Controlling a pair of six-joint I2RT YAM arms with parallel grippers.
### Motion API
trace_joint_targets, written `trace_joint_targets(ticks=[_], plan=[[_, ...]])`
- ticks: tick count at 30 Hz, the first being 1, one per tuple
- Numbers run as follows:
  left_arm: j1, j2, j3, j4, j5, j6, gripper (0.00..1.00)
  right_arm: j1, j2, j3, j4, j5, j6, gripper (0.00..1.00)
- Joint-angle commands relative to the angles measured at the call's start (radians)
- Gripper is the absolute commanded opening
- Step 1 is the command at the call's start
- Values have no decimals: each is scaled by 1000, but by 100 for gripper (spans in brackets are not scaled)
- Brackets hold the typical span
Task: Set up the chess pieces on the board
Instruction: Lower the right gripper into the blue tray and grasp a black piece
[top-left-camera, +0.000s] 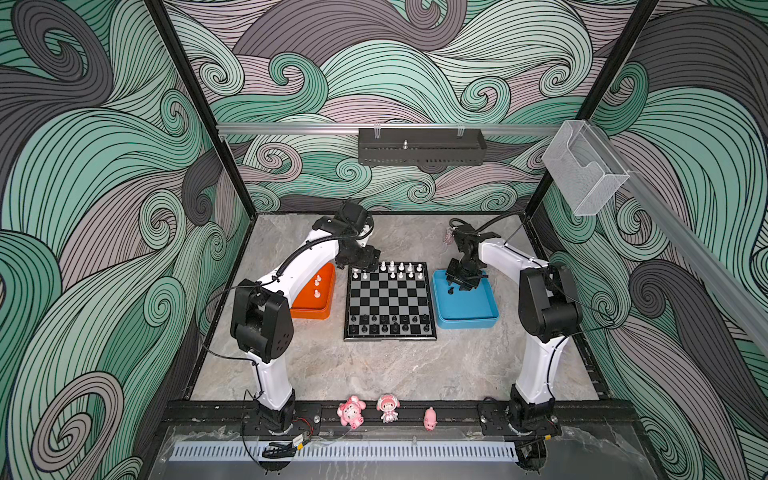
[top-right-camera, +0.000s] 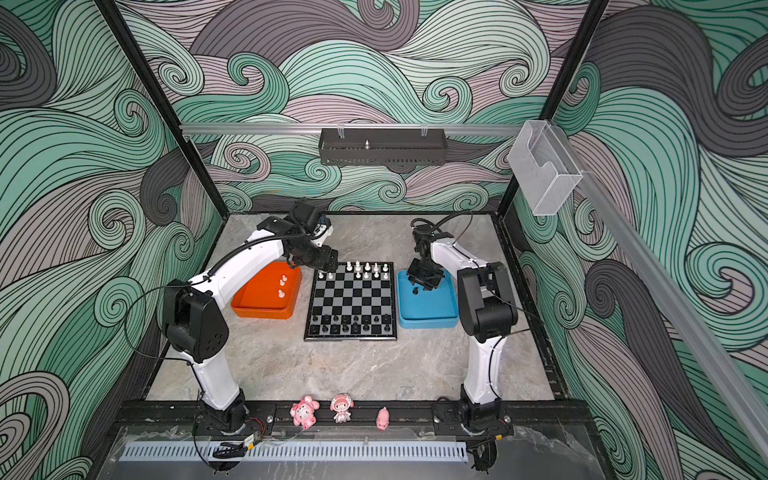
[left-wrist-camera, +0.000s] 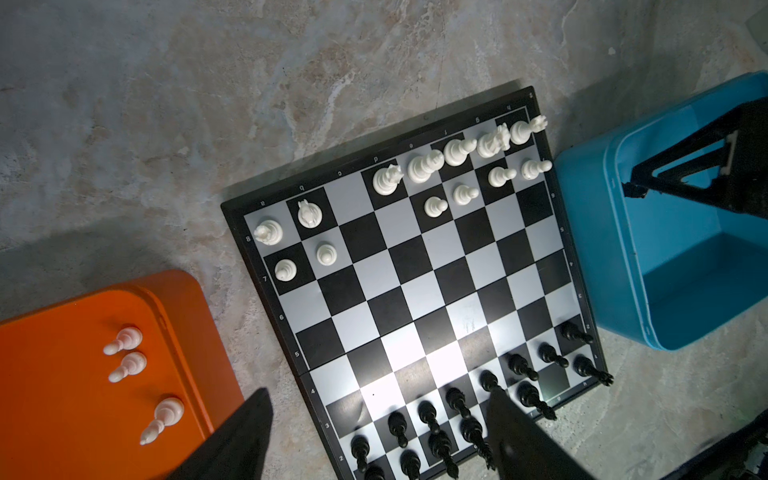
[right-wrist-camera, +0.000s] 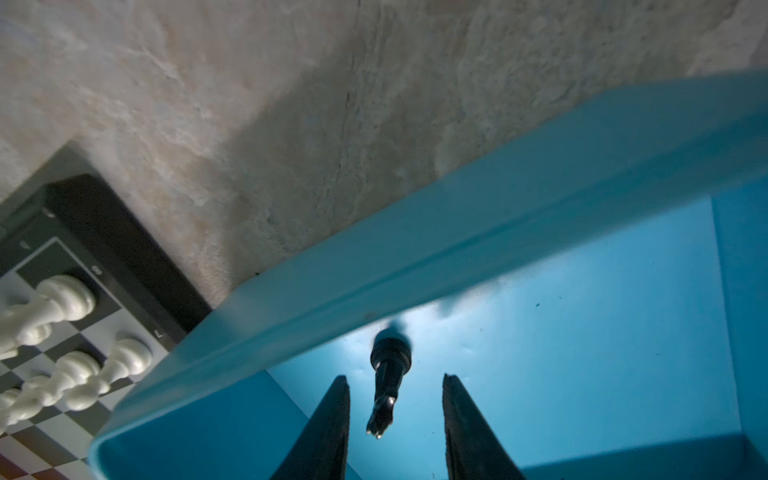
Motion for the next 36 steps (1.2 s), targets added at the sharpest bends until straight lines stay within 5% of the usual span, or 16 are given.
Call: trace_joint_targets(ticks=[1,36], plan=[[-3,-1,-2,-4,19,9,83,10,10,16,-21,9,17,37],[-1,5,-11,3,10,7,83,37,20,70,-81,52,-52,0]])
